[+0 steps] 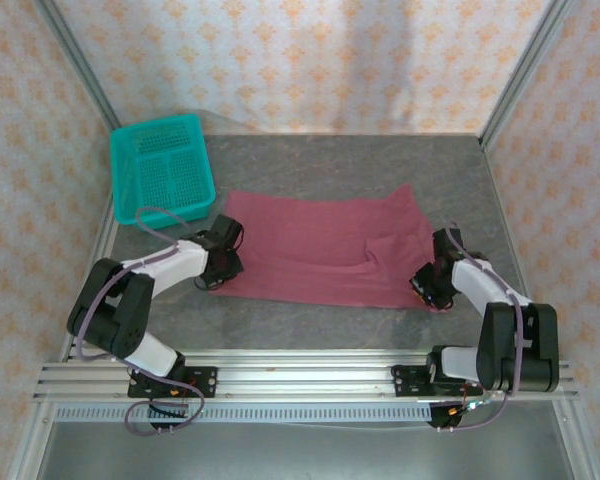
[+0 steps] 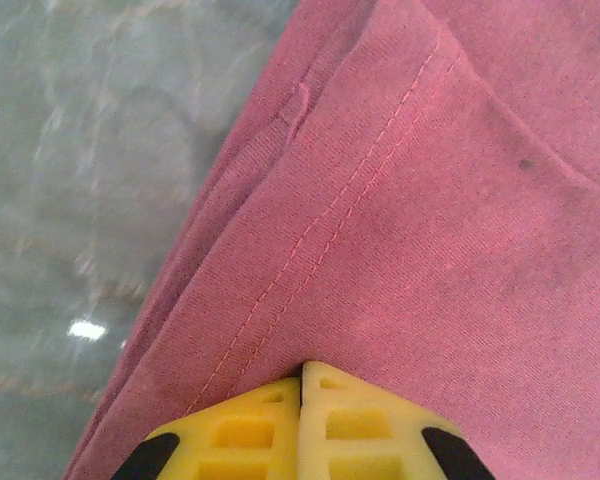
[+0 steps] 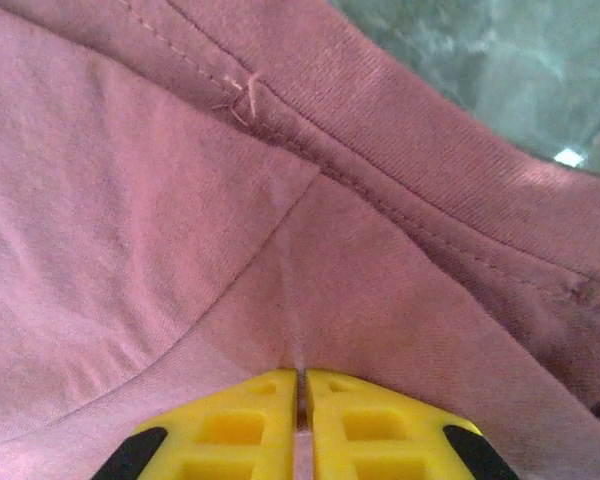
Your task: Fold and stack the t-shirts
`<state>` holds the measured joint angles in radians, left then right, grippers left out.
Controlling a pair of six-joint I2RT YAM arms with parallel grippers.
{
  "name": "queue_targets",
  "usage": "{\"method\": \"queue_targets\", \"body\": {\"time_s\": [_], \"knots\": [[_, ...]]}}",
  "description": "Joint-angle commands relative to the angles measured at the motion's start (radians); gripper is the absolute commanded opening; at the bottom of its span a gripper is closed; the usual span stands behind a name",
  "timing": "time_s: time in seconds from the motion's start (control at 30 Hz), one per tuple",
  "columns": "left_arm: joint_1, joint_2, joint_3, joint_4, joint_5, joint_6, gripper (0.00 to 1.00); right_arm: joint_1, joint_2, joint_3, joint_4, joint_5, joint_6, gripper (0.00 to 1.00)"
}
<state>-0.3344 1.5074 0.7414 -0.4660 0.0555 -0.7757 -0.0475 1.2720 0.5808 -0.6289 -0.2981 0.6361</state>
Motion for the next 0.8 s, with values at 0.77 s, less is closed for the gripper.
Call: {"method": "queue_targets", "body": {"time_s": [0.77], "knots": [[-0.026,-0.349,-0.276,-0.294,0.046,-0.143,0.09,0.086,-0.121,0.006,-0.300,0.123,0.128,0.12]]}}
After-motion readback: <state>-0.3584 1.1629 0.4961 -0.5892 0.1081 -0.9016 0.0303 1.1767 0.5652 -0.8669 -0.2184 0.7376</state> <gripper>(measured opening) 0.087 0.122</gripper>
